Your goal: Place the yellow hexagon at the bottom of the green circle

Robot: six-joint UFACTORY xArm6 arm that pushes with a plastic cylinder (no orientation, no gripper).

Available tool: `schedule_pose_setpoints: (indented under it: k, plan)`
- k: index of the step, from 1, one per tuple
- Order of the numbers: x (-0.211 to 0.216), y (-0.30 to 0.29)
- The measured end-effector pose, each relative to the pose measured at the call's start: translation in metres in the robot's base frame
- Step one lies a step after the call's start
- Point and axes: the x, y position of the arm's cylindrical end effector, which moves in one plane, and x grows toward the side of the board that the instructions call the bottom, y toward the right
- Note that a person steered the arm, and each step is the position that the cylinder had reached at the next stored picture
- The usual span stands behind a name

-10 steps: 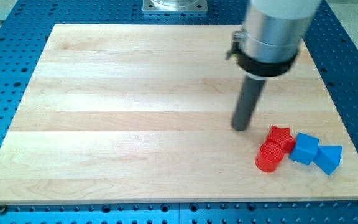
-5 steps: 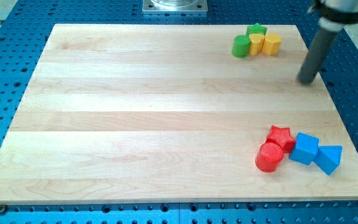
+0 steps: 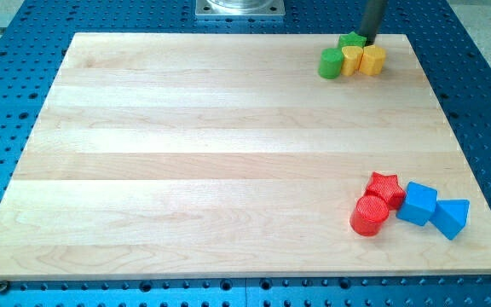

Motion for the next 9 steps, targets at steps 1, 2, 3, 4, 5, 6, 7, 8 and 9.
schedule_pose_setpoints:
  k: [1,2,3,4,5,6,7,8,9]
  plan:
    - [0.016,-0.014]
    - [0.016,-0.004]
    - [0.018,0.068]
    - [0.033,0.071]
    - [0.019,0.069]
    - [0.019,0.038]
    - [0.029,-0.004]
    - [0.087,-0.002]
    - [0.132,0.025]
